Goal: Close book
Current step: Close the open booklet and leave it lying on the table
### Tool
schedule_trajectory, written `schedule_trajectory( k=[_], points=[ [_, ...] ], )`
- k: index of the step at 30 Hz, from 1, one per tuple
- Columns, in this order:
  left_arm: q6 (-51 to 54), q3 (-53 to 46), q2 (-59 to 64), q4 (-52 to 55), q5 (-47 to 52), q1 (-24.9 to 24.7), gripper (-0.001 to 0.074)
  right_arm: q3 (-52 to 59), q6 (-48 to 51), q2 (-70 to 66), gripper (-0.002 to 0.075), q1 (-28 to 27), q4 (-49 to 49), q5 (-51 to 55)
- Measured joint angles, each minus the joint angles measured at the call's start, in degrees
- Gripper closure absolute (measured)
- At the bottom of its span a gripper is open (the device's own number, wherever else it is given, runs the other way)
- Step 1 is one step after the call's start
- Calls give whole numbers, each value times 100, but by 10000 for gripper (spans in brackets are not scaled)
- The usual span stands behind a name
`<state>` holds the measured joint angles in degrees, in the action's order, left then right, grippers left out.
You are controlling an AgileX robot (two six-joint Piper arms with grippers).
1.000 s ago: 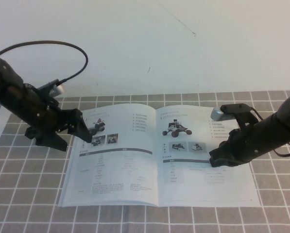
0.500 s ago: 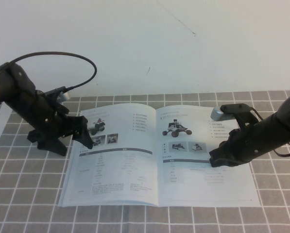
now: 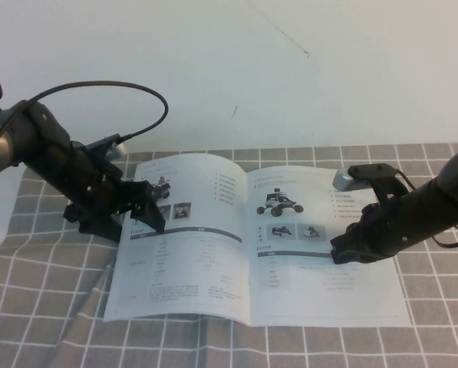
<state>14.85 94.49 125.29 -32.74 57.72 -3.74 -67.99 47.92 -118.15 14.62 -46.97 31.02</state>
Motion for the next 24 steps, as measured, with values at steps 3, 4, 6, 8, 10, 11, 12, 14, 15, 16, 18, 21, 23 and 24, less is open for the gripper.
schedule_trajectory(
  k=[3,4,6,8,10,11,12,14,15,16,18,21,23,24],
  points=[
    [170,10,19,-249,0,-9,99,0,0,0,729,0,0,0],
    [227,10,44,-472,12,-22,99,0,0,0,729,0,0,0],
    [383,10,94,-854,79,-62,99,0,0,0,729,0,0,0],
    [556,10,116,-1221,170,-84,99,0,0,0,729,0,0,0],
    [709,10,126,-1544,259,-98,99,0,0,0,729,0,0,0],
    [791,10,126,-1733,304,-98,99,0,0,0,729,0,0,0],
    [882,10,126,-1923,354,-98,99,0,0,0,729,0,0,0],
    [1039,10,126,-2332,445,-102,99,0,0,0,729,0,0,0],
    [1127,10,126,-2562,506,-112,99,0,0,0,729,0,0,0],
    [1230,10,126,-2765,585,-112,99,0,0,0,729,0,-4,0],
    [1455,10,126,-3316,758,-116,99,0,0,0,729,0,-4,0],
    [1738,-1,128,-4095,872,-162,99,0,0,0,729,0,-13,0],
    [1869,-1,139,-4579,902,-230,99,0,0,0,729,0,-17,0],
    [1928,-1,139,-4812,913,-270,99,0,0,0,729,0,-17,0]
  ],
)
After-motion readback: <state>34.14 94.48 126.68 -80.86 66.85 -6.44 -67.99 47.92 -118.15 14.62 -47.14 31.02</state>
